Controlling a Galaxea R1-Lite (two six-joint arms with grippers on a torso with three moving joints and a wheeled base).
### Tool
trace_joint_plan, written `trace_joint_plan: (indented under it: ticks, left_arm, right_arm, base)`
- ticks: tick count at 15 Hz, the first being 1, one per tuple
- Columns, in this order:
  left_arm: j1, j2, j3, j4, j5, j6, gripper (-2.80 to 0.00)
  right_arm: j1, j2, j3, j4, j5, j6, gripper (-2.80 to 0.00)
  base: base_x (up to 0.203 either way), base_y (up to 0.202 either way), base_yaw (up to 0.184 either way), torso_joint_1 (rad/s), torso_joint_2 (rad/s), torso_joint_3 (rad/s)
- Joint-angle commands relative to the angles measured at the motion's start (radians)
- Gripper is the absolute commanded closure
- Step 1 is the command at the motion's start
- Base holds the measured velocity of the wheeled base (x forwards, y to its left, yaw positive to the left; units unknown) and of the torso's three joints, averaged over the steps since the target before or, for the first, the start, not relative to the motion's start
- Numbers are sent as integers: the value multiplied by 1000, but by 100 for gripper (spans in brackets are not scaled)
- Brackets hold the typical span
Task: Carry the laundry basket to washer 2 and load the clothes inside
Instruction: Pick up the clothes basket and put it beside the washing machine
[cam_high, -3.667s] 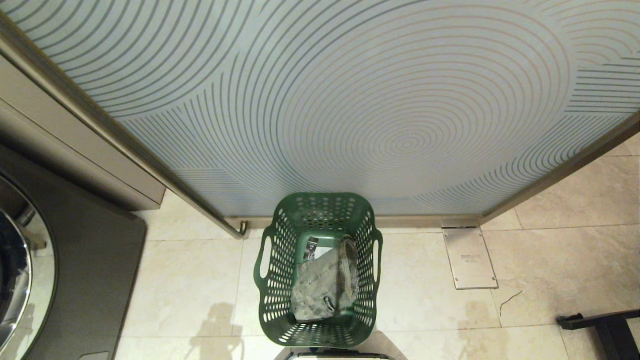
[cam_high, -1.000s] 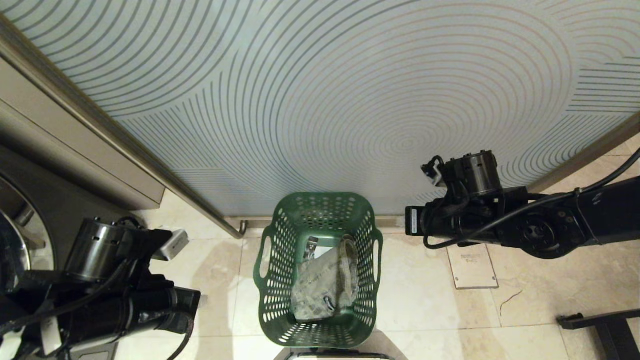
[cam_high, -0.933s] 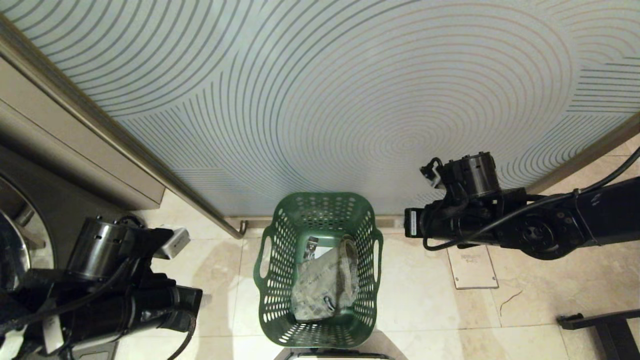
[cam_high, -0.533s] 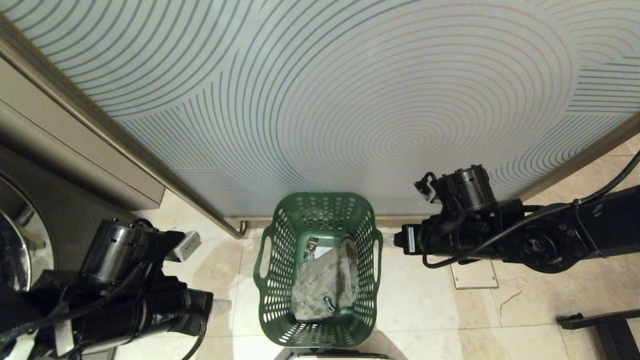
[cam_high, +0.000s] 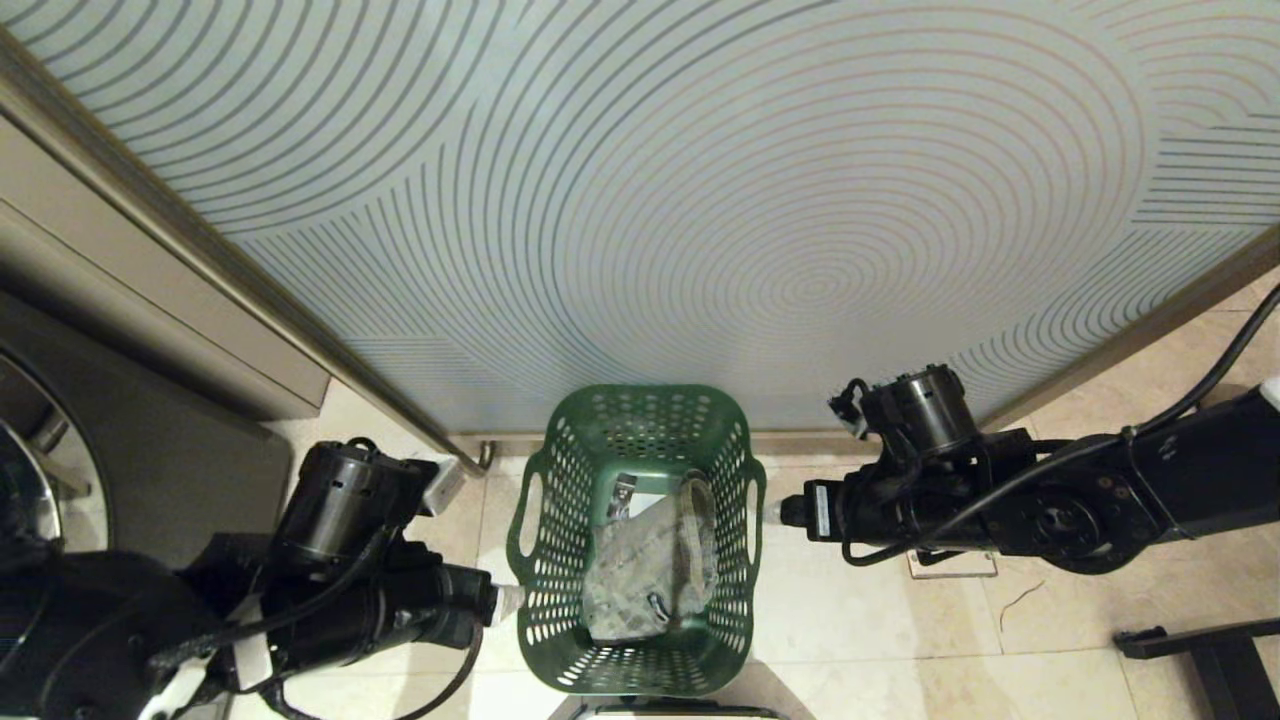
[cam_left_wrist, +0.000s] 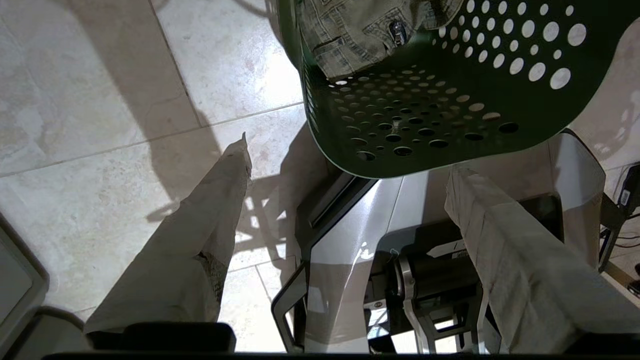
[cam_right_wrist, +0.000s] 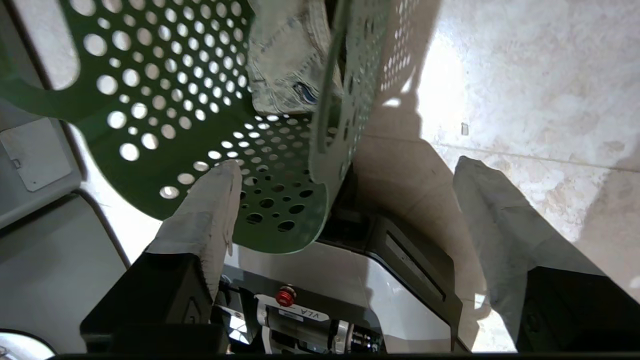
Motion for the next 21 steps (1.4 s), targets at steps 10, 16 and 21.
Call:
trace_joint_plan:
  ticks: [10,16,21]
  left_arm:
    - [-24,82,-28,-7,4,-18,-280]
    - [-24,110,-55,-7,6,-19,-280]
    - [-24,112,-51,-7,6,-28,-280]
  right_arm:
    - [-64,217,-84,-193,25,-2,-280]
    - [-69,311,-272,-190,79,3,-280]
    - [-39,335,-318,-158,88,6,-280]
  base:
    - [0,0,0,0,0,0]
    - [0,0,0,0,0,0]
    - [0,0,0,0,0,0]
